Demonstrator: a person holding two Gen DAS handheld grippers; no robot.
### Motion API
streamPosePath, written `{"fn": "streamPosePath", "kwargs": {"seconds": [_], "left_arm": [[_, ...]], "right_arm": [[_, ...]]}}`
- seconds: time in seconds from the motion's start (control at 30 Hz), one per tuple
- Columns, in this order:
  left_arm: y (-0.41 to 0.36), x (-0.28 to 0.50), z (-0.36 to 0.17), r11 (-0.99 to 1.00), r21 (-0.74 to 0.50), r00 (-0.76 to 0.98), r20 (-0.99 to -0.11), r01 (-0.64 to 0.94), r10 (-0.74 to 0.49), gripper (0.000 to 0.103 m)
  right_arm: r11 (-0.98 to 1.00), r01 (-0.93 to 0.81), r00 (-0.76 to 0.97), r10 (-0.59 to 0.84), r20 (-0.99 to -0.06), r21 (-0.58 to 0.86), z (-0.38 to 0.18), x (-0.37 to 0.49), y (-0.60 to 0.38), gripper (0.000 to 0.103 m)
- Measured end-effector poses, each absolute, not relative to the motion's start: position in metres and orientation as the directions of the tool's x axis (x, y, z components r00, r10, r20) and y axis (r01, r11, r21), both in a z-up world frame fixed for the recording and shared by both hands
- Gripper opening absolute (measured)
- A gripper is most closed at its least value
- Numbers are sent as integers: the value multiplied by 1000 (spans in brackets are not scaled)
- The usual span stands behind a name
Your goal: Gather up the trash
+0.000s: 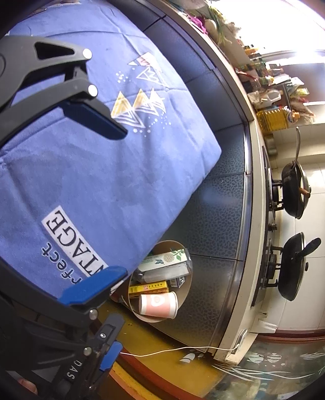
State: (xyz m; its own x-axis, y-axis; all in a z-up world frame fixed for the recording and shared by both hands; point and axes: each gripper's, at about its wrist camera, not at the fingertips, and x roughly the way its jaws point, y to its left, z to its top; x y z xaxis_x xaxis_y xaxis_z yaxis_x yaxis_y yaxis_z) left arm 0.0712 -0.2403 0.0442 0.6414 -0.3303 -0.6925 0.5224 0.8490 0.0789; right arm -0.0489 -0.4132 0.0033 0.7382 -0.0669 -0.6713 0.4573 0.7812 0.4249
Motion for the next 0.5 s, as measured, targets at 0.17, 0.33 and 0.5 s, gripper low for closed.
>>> {"fn": "streamPosePath", "kwargs": {"seconds": [0.17, 0.33, 0.5], "left_arm": [[-239, 72, 43, 850, 79, 634, -702, 521, -324, 97], [-241, 71, 43, 843, 84, 628, -707, 531, -325, 97], [-241, 71, 43, 845, 103, 634, -709, 524, -307, 97]], "right_arm": [[777, 455, 739, -58, -671, 435, 3, -49, -414, 89], [778, 449, 743, -51, -667, 440, 4, -50, -412, 89], [777, 445, 741, -41, -671, 445, 2, -49, -411, 89]]}}
